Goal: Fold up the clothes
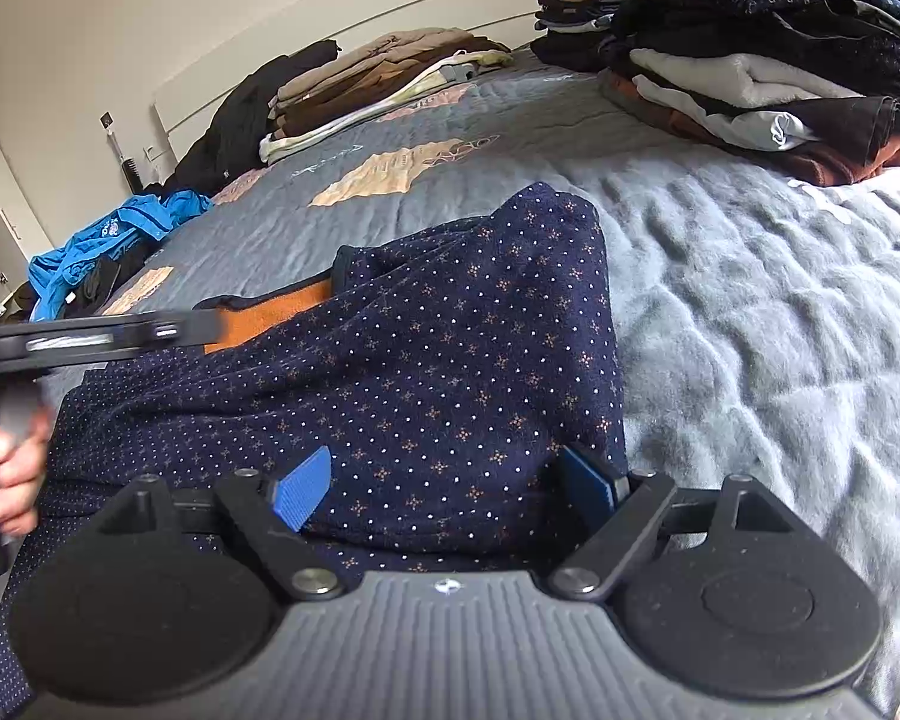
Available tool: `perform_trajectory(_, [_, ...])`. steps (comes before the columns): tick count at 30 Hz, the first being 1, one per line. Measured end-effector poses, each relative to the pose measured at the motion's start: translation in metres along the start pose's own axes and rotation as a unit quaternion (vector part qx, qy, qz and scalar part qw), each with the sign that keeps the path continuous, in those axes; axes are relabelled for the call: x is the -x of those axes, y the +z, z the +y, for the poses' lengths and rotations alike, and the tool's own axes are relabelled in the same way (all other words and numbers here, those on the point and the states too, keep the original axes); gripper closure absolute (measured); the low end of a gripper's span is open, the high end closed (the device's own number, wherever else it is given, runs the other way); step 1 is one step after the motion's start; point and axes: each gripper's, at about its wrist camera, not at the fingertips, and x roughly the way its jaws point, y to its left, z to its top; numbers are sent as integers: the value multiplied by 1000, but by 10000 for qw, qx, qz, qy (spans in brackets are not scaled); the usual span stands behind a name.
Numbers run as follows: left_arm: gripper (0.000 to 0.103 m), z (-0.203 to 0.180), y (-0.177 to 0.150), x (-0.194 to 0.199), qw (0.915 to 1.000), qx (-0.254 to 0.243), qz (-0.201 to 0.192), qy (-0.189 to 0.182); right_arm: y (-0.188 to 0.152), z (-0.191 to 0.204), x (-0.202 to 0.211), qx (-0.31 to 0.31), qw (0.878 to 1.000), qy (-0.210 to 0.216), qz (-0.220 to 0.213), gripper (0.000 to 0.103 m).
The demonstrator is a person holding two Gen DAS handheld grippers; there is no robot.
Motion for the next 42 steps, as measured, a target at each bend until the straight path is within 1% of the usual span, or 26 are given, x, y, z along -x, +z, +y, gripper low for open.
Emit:
perform_trajectory(1, [48, -1, 1, -7, 9998, -77, 130, -100, 0, 0, 0, 20, 10000, -2, 5, 20])
perform_trajectory(3, [48, -3, 0, -17, 9990, -227, 317, -210, 0, 0, 0, 9, 10000, 10, 6, 20])
perform_trajectory(4, [55, -4, 0, -21, 9985, -298, 392, -237, 0, -1, 0, -3, 10000, 18, 7, 20])
perform_trajectory(5, [73, -3, -1, -24, 9982, -300, 443, -275, 1, -1, -1, -16, 10000, 27, 10, 19])
perform_trajectory(6, [82, -1, -1, -26, 9979, -279, 485, -317, 1, -2, -1, -29, 10000, 34, 11, 19])
perform_trajectory(8, [95, 3, 0, -28, 9978, -214, 492, -390, 1, -3, -1, -58, 10000, 48, 11, 19])
perform_trajectory(10, [99, 8, 6, -24, 9987, -97, 307, -401, 0, -3, -1, -60, 10000, 51, 11, 19])
perform_trajectory(12, [100, 15, 14, -19, 9994, 43, 25, -343, 0, -3, -1, -55, 10000, 51, 10, 19])
perform_trajectory(13, [100, 16, 18, -20, 9995, 39, -41, -317, 0, -3, -1, -52, 10000, 53, 12, 19])
perform_trajectory(15, [100, 16, 25, -25, 9996, -23, -124, -267, 0, -3, -1, -44, 10000, 57, 14, 19])
perform_trajectory(18, [100, 10, 28, -36, 9997, -215, -46, -103, 0, -3, -1, -52, 10000, 46, 13, 19])
perform_trajectory(19, [99, 11, 29, -36, 9999, -127, -25, -110, -1, -2, -1, -49, 10000, 41, 15, 19])
perform_trajectory(21, [97, 19, 31, -26, 9993, 253, 17, -283, -1, -2, -1, -44, 10000, 37, 20, 19])
perform_trajectory(22, [95, 22, 29, -18, 9988, 353, -53, -343, -1, -2, -1, -45, 10000, 37, 21, 19])
perform_trajectory(24, [81, 25, 21, 3, 9986, 335, -239, -329, -1, -2, -1, -62, 10000, 46, 22, 19])
perform_trajectory(25, [60, 26, 14, 11, 9986, 354, -302, -254, -1, -2, -1, -70, 10000, 47, 22, 19])
perform_trajectory(26, [48, 27, 5, 19, 9982, 426, -382, -159, -1, -2, -1, -78, 10000, 49, 21, 19])
perform_trajectory(27, [48, 26, -3, 27, 9973, 533, -510, -64, -1, -2, 0, -86, 9999, 51, 21, 19])
perform_trajectory(28, [48, 23, -10, 34, 9957, 644, -666, -54, 0, -2, 0, -94, 9999, 52, 21, 19])
perform_trajectory(31, [48, 2, -27, 44, 9883, 1046, -1041, -397, 0, -1, 0, -99, 9999, 40, 21, 19])
perform_trajectory(33, [47, -14, -34, 36, 9849, 1234, -1110, -497, -1, -1, 0, -82, 10000, 24, 24, 19])
perform_trajectory(34, [44, -22, -38, 31, 9833, 1318, -1133, -537, -1, -1, -1, -72, 10000, 17, 25, 19])
perform_trajectory(35, [44, -26, -42, 24, 9848, 1269, -1108, -412, -1, -1, -1, -69, 10000, 16, 26, 19])
perform_trajectory(37, [43, -33, -50, 9, 9889, 1078, -1025, -48, -1, -2, 0, -73, 10000, 23, 28, 19])
perform_trajectory(39, [41, -26, -60, -3, 9912, 946, -847, 382, -1, -2, 0, -79, 10000, 33, 31, 19])
perform_trajectory(42, [40, -3, -73, 3, 9881, 1019, -874, 748, -1, -4, -1, -84, 9999, 67, 41, 19])
